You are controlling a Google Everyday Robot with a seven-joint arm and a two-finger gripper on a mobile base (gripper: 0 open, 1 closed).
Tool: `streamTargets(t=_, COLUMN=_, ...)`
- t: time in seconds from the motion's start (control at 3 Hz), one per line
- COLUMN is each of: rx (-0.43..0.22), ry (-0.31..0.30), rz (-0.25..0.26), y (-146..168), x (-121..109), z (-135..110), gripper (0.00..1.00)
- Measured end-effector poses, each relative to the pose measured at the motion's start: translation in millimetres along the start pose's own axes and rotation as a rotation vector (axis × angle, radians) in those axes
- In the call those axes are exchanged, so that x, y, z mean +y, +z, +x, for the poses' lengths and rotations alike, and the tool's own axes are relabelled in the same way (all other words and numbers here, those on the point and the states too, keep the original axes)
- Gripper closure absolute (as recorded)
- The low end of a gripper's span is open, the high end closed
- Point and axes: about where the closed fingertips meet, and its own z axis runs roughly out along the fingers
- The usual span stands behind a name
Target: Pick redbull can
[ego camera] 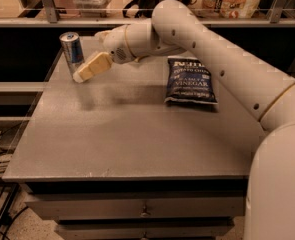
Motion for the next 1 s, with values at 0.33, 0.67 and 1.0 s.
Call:
streamTargets(t=0.33, rx=-0.005, ry=-0.008, rz=-0.037, y=25, x=-2, z=-5, gripper=0.00)
streamTargets(t=0.67, rx=-0.016, ry=-0.019, rz=-0.059, y=43, x=-5, z=-11, gripper=0.00)
streamTargets(t=1.0, rx=-0.017, ry=-0.044, rz=-0.088, y=59, x=-5, z=-18, gripper=0.18)
